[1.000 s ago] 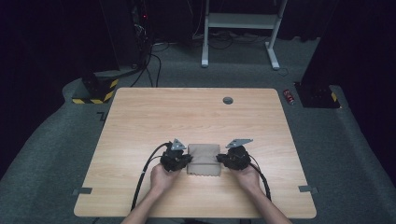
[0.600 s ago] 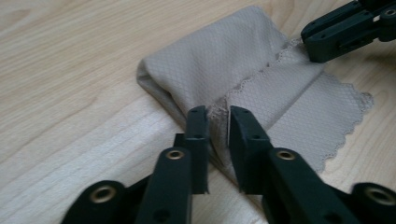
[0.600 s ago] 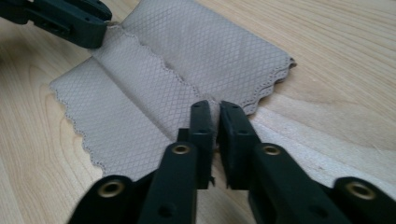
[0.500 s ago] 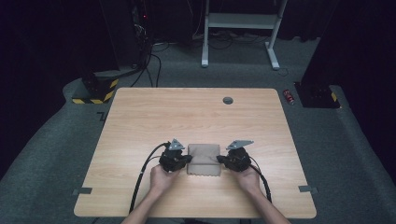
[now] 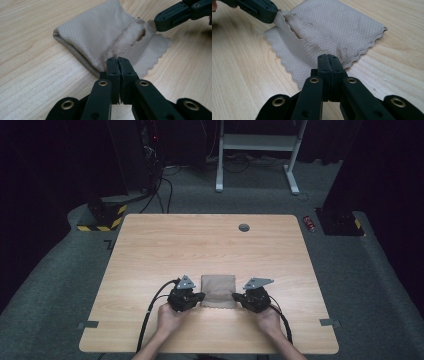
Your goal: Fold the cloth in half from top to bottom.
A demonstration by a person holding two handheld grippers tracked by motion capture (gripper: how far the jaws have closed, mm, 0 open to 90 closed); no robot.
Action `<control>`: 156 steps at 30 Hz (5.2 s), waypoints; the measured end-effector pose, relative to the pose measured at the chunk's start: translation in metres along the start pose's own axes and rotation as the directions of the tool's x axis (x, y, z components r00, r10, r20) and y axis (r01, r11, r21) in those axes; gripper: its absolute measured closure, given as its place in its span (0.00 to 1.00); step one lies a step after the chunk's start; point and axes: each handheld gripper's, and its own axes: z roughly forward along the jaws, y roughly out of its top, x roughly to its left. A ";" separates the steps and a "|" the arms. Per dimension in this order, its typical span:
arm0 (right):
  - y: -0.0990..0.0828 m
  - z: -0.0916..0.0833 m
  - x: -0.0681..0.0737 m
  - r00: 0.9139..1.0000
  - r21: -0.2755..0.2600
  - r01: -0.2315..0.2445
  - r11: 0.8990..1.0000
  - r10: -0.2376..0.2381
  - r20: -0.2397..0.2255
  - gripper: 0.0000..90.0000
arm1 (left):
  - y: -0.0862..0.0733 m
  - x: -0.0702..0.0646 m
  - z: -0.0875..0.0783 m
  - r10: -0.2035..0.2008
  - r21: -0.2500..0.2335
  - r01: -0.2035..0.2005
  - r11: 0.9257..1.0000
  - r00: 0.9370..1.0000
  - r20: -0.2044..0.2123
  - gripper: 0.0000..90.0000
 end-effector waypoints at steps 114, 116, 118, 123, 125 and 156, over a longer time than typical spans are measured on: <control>0.042 0.045 -0.046 0.986 0.028 -0.095 0.995 0.090 0.140 0.97 | 0.050 0.045 0.050 -0.067 0.067 0.085 0.994 0.969 -0.238 0.99; 0.043 0.045 -0.047 0.984 0.033 -0.104 0.994 0.098 0.151 0.95 | 0.052 0.048 0.053 -0.079 0.062 0.096 0.993 0.969 -0.235 0.99; 0.044 0.045 -0.047 0.981 0.033 -0.107 0.994 0.100 0.164 0.87 | 0.054 0.050 0.054 -0.077 0.065 0.095 0.993 0.969 -0.234 0.99; 0.052 0.035 -0.039 0.984 -0.037 -0.104 0.994 0.108 0.142 1.00 | 0.060 0.044 0.042 -0.082 -0.015 0.080 0.997 0.978 -0.192 0.87; 0.059 0.039 -0.032 0.990 -0.034 -0.085 0.996 0.088 0.114 1.00 | 0.062 0.037 0.042 -0.047 0.003 0.049 0.999 0.983 -0.177 0.81; 0.033 0.039 -0.039 0.978 0.011 -0.095 0.995 0.092 0.189 0.77 | 0.003 0.014 0.007 0.055 0.123 -0.023 0.992 0.964 -0.259 0.53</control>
